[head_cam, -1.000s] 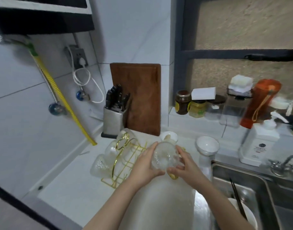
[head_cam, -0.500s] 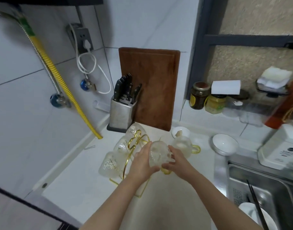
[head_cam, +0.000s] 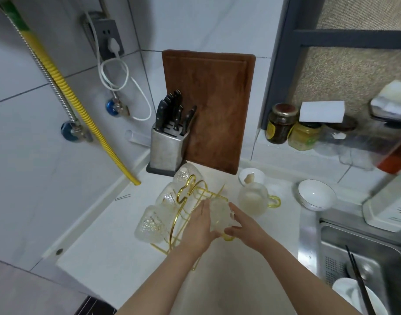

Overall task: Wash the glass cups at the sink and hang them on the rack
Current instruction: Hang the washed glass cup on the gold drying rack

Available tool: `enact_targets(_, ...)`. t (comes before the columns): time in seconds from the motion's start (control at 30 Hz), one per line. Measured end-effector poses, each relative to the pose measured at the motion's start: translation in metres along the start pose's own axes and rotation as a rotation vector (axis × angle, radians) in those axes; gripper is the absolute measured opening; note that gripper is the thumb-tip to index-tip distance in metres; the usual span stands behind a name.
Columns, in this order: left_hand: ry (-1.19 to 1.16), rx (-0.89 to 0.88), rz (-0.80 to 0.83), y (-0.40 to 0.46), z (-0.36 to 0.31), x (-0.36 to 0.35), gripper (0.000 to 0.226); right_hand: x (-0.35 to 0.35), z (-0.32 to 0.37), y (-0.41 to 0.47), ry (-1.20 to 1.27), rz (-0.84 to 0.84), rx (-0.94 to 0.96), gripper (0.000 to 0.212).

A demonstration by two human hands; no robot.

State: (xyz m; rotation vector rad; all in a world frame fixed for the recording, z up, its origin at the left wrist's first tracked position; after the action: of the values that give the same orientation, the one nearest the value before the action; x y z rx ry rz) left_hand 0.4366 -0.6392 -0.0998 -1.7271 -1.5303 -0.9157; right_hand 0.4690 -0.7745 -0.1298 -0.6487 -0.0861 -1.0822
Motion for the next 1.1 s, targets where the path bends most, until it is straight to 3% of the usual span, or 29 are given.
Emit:
enact_targets(0.43,0.191,-0.003,0.036,0.005,-0.006,-0.005,0.097,0.006,-0.006,0.001,-0.179,-0.041,0.075,0.074)
enact_targets(0.67,0.249,-0.072,-0.004,0.013,-0.031,-0.002,0.087,0.045,-0.024,-0.007,-0.188,-0.171,0.001,0.07)
enact_targets(0.93,-0.012,-0.175,0.019,0.054,-0.082,-0.025,0.091,0.103,-0.037,-0.012,-0.221,-0.345,-0.042,0.062)
enact_targets(1.1,-0.2,0.021,-0.008,0.09,-0.073,-0.055,0.093,0.128,-0.051,-0.002,-0.273,-0.396,-0.088,0.061)
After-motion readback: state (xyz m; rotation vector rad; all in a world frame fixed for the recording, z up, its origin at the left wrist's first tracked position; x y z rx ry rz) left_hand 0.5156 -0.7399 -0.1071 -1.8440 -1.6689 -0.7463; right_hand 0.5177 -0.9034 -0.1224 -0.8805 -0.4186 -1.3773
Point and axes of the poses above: each hand's wrist, its own y-axis towards the middle knuckle, its own x-axis out of the back of the hand, z = x × y, the point moved 6 cm from there along y, towards the middle knuckle, and after that the axes turned 7 degrees about -x, right-handed, at the moved point
